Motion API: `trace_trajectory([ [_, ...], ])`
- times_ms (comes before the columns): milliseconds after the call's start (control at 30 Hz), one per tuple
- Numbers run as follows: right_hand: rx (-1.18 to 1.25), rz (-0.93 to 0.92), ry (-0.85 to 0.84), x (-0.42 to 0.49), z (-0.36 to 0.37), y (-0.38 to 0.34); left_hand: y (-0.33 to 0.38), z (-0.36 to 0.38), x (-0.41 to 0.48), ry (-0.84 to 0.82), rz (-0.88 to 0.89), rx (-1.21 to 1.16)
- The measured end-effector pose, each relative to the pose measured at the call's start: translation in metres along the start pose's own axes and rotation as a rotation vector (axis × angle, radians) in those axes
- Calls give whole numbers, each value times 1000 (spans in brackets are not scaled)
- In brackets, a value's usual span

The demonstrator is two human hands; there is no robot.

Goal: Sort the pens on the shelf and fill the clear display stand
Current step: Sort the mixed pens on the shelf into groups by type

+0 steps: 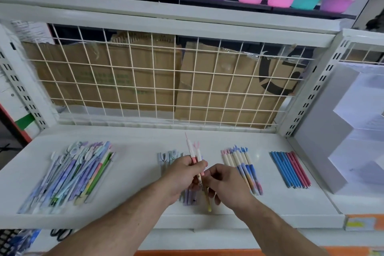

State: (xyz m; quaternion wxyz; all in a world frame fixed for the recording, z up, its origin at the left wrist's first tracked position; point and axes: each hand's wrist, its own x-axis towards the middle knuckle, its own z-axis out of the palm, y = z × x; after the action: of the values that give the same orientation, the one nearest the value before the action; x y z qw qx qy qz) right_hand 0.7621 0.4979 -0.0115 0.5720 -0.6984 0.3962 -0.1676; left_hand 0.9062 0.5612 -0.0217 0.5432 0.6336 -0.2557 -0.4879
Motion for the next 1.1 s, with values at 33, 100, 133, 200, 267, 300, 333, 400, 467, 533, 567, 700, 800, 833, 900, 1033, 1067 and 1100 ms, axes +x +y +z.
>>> trace_trajectory([
  [33, -23, 6, 34, 0, -4, 2, -1, 4, 2, 15, 2, 38],
  [100, -133, 24, 144, 4, -14, 8, -5, 12, 8, 47, 25, 188],
  [133, -215, 32, 211, 6, -20, 11, -6, 17, 10, 59, 28, 255],
  [200, -357, 40, 315, 11, -32, 15, -8, 25, 14, 65, 10, 315],
  [267, -448, 32, 366, 16, -44, 18, -11, 34, 18, 76, 3, 409],
  [300, -486, 30, 377, 18, -49, 20, -12, 38, 21, 92, 9, 486],
  [333, -524, 31, 380, 20, -54, 21, -12, 42, 23, 108, 19, 546],
  [400, -617, 35, 374, 25, -61, 24, -13, 49, 26, 117, 19, 564],
  [467, -678, 44, 356, 30, -66, 25, -13, 57, 30, 105, -6, 512],
  [533, -705, 57, 326, 35, -68, 27, -13, 63, 33, 108, -18, 503],
  [567, -713, 61, 313, 36, -69, 28, -13, 65, 34, 115, -18, 514],
  [700, -684, 46, 290, 39, -73, 30, -14, 72, 40, 149, -18, 600],
  [800, -650, 47, 283, 39, -77, 31, -15, 78, 45, 171, -7, 660],
  [833, -635, 44, 284, 39, -78, 32, -15, 80, 46, 173, -3, 665],
  [900, -604, 33, 288, 38, -80, 31, -15, 85, 48, 176, 3, 666],
  [1033, -560, 14, 298, 35, -83, 31, -16, 92, 51, 191, 16, 724],
  [1067, -557, 3, 304, 35, -84, 31, -16, 94, 51, 187, 15, 727],
  [1100, -560, -7, 311, 35, -86, 32, -17, 95, 52, 184, 13, 728],
])
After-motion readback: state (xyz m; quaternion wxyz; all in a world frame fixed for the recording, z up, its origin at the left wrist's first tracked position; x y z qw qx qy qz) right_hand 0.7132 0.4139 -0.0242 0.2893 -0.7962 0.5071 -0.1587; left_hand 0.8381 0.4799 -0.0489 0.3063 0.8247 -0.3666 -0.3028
